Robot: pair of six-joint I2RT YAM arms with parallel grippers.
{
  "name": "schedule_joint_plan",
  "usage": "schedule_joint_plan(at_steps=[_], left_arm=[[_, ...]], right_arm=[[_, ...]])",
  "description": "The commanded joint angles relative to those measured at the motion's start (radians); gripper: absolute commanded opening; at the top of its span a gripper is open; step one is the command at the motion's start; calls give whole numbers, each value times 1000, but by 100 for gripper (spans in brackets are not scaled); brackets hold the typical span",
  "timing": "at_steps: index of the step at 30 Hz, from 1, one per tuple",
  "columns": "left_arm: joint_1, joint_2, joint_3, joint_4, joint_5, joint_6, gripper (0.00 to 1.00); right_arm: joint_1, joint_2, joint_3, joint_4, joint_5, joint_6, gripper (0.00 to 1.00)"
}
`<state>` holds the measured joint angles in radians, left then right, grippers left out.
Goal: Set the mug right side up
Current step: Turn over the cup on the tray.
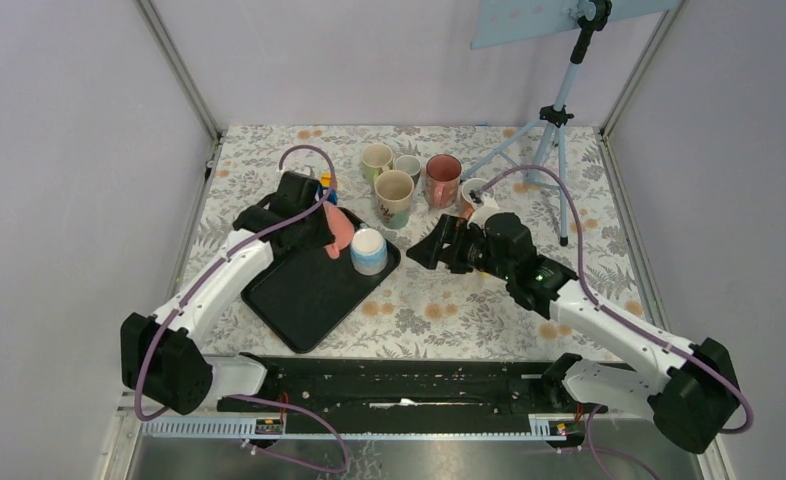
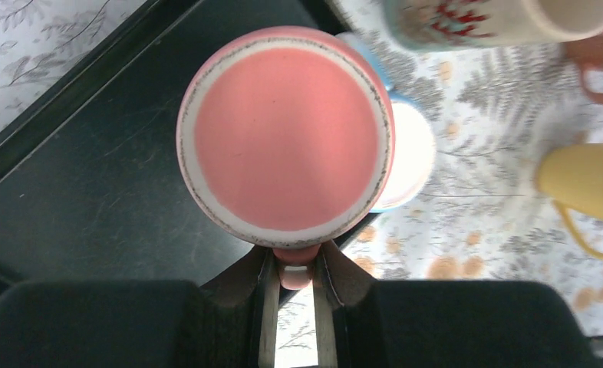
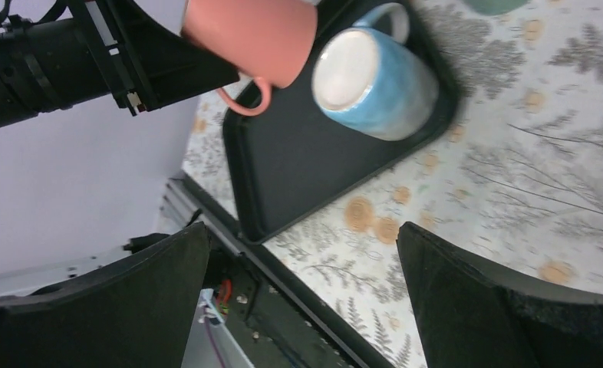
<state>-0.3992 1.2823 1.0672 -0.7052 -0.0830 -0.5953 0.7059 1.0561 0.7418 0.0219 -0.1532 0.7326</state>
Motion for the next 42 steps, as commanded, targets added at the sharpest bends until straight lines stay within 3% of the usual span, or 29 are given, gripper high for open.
schedule_joint_plan(at_steps=[1,18,35,42], left_arm=[[-1,-58,125,72,65,-27,0],[-1,-68,229,116,307,-121,0],[-1,-38,246,233,451,-228,0],[-1,-47,225,260,476,-252,0]], right_arm=[[-3,70,-14,278,-177,122,100],[-3,445,-8,937,-476,447,99],[-3,702,21,1422,-432,770,89],[-3,743,68,1482,-392,824,82]])
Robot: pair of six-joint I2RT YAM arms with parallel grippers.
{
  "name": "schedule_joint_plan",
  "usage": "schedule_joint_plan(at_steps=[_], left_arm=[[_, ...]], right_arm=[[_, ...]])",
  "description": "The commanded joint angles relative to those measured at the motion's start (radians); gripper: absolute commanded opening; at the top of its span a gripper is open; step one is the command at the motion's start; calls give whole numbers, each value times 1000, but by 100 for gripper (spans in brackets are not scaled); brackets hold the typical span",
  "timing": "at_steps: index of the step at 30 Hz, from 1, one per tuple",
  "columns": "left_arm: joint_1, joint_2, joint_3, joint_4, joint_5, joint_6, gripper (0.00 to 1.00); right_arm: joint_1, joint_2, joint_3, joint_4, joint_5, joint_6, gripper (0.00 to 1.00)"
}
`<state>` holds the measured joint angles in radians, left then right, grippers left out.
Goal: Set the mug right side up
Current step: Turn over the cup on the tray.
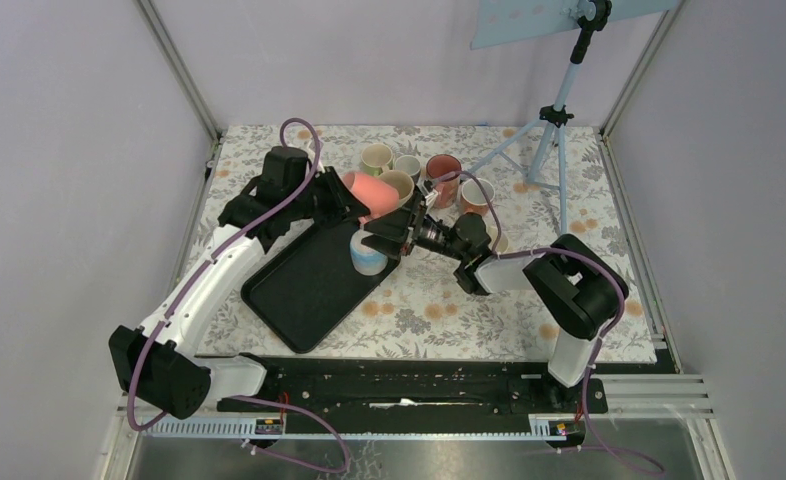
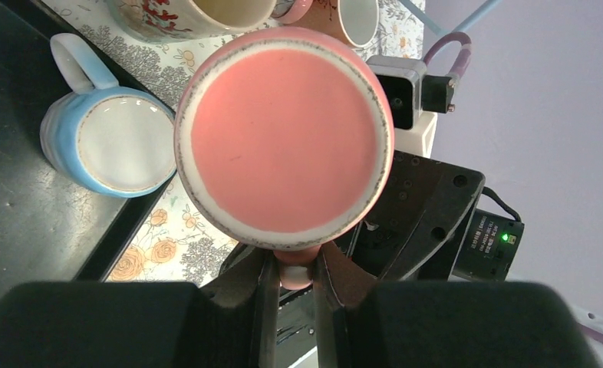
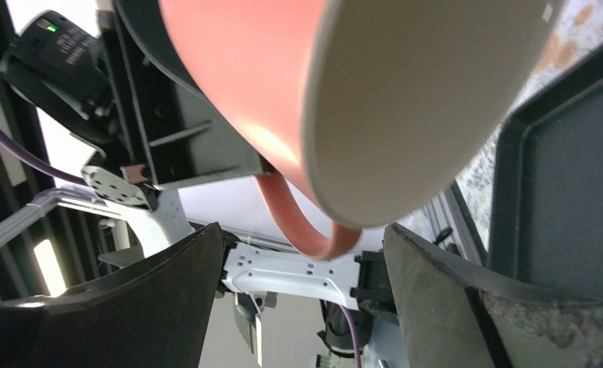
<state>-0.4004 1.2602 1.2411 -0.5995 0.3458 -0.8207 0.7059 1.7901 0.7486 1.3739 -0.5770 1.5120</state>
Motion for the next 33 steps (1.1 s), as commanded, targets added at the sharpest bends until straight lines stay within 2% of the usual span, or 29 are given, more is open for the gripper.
schedule_joint_plan(at_steps=[1,5,8,13,19,22,27,33], left_arm=[[0,-26,48,159,52,-31,0],[0,-30,36,182,73,-50,0],[1,-32,28,195,83,-61,0],[0,-38,13,212,101,-78,0],[0,-48,0,219,115,-87,0],[0,-55,-16,227,117,-93,0],[0,-66,-45,244,125,-105,0],[3,-83,-70,250,125,-108,0]], right_arm=[[-3,9,66,131,38,47,81],[-3,31,81,145,53,71,75],[-3,51,86,185,66,102,64],[-3,75,95,238,78,135,51],[-6,79,107,255,93,148,50],[-5,83,122,265,97,159,45],[-10,78,125,263,97,162,32],[-14,73,128,263,94,162,8]])
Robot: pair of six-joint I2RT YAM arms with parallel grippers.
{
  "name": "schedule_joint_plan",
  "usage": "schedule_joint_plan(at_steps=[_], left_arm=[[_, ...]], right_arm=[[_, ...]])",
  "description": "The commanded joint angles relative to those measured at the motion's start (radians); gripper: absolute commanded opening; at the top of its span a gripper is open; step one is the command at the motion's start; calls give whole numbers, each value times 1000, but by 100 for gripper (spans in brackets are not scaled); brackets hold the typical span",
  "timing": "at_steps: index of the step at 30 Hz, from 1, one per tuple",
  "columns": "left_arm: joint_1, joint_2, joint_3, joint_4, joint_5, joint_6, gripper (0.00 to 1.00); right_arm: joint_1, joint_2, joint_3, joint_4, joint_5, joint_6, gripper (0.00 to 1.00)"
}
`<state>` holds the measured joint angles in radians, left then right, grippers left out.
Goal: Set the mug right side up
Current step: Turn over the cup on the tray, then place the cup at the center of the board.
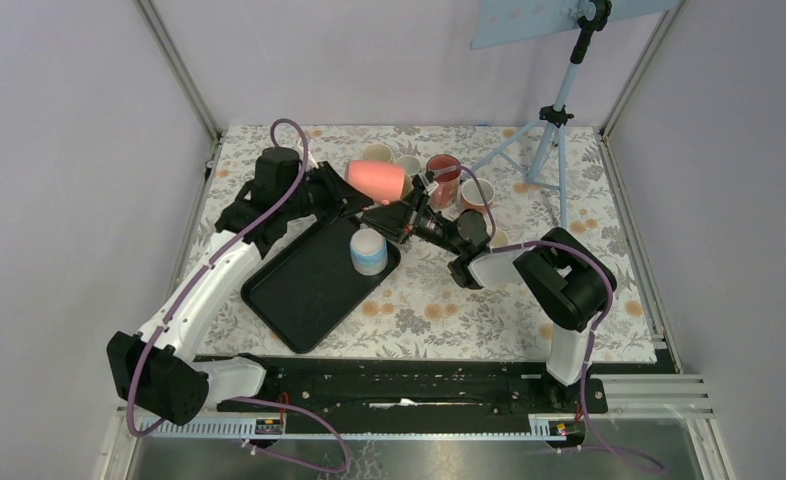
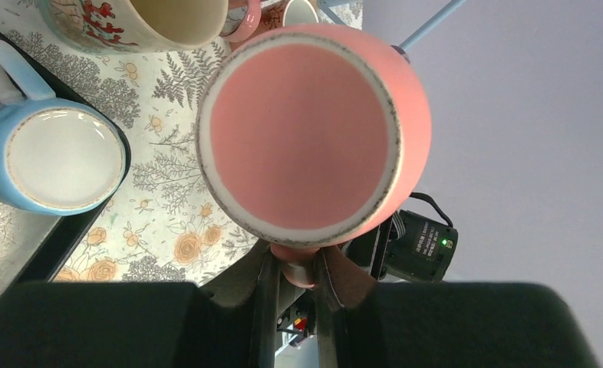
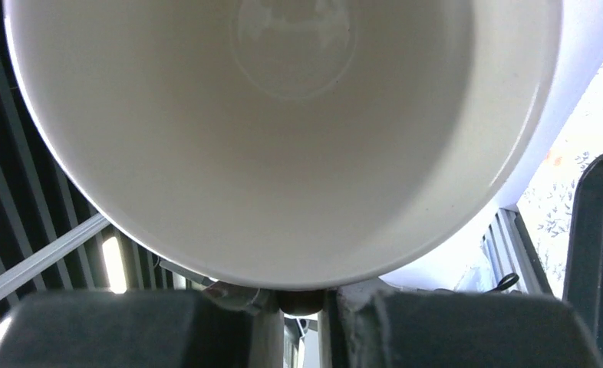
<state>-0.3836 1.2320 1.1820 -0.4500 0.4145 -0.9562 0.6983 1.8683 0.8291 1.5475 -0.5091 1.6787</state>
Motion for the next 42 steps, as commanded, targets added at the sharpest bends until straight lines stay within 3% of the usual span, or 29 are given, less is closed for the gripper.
schedule_joint_plan(at_steps=[1,2,11,14,16,33,42], left_arm=[[-14,-57,-18,109,59,24,0],[-14,-62,-25,117,61,22,0],[-14,-88,-73,198,79,-10,0],[-14,-89,-78,210,79,-11,7],[-14,-91,-78,216,79,-10,18],[-17,-96,-99,287,95,11,63],[-16,-130,-75,212,52,111,94]], right_arm=[[-6,-6,48,88,25,-5,5],[-6,-8,50,86,23,-6,0],[-6,-54,53,-12,0,-65,0],[-6,-83,46,-60,-3,-97,0],[-6,-104,42,-94,-4,-122,0],[-6,-340,54,-663,40,-455,0],[-6,-422,77,-885,105,-569,0]])
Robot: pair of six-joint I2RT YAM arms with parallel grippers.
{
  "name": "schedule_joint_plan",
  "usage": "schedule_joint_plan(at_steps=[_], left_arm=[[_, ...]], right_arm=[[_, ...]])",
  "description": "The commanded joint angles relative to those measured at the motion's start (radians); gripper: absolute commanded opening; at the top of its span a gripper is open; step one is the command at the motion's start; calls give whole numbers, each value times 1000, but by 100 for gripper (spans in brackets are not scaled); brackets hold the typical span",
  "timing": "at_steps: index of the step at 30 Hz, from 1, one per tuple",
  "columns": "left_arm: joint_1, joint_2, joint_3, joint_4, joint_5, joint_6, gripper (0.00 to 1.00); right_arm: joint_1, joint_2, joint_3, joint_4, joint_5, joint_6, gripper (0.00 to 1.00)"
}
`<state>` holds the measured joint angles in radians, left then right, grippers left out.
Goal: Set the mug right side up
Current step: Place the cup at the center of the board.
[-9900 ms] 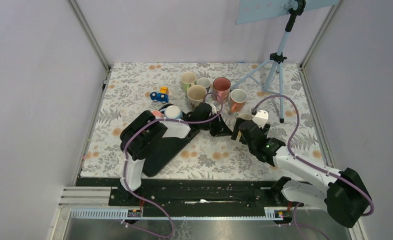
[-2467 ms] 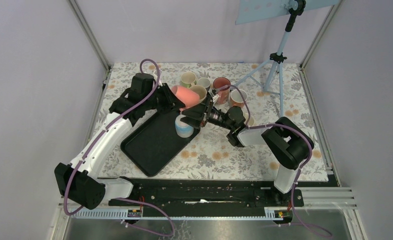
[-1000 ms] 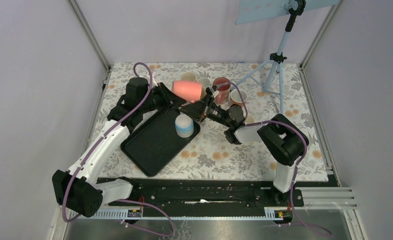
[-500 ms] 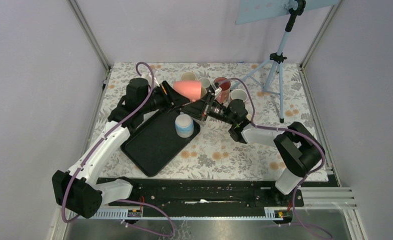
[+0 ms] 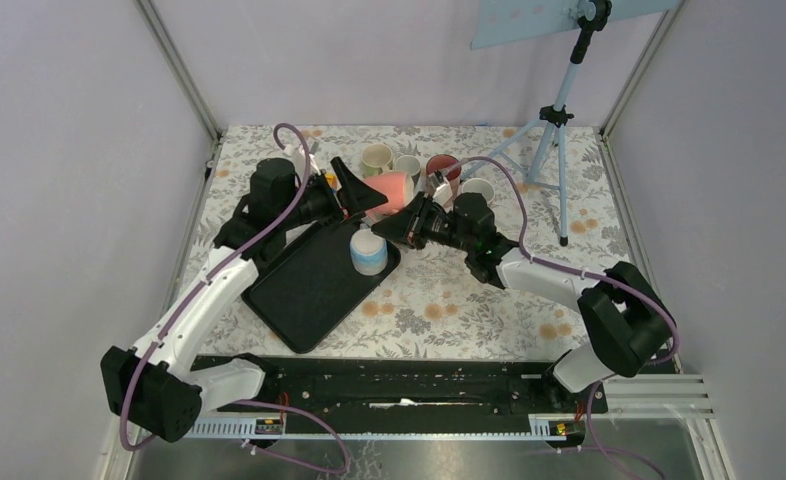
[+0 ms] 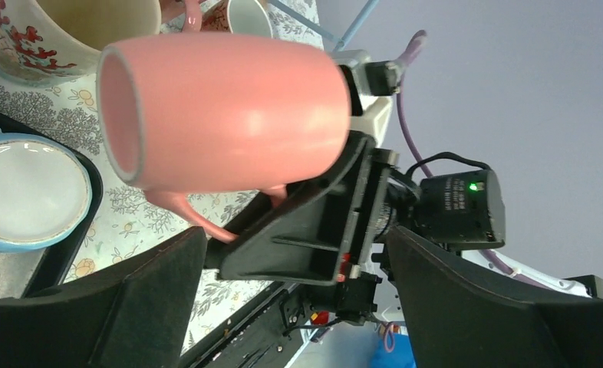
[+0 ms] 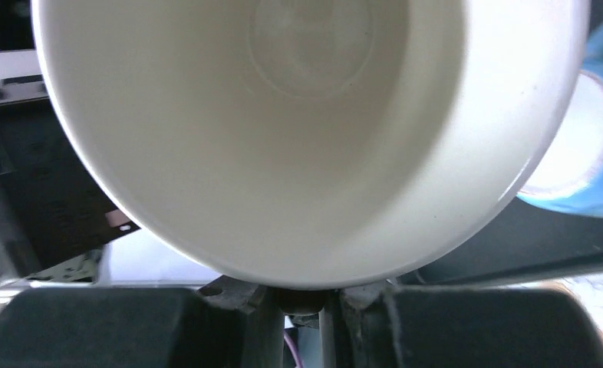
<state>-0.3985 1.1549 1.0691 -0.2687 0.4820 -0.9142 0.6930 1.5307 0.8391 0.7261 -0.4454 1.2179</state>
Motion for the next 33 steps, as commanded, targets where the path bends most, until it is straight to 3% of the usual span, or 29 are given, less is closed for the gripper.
schedule_joint_plan(at_steps=[1,22,29,33], left_arm=[[-2,-55,47,15,-21,85,98],[-24,-63,134,-132,-117,218,99],[-53,-47,146,-202,-184,262,99],[-77,-41,145,-228,-227,276,99]], right_arm=[[-1,-94,71,-88,51,-121,0],[1,-256,190,-747,283,-457,0],[13,-217,291,-1035,434,-619,0],[23,-180,339,-1117,532,-678,0]])
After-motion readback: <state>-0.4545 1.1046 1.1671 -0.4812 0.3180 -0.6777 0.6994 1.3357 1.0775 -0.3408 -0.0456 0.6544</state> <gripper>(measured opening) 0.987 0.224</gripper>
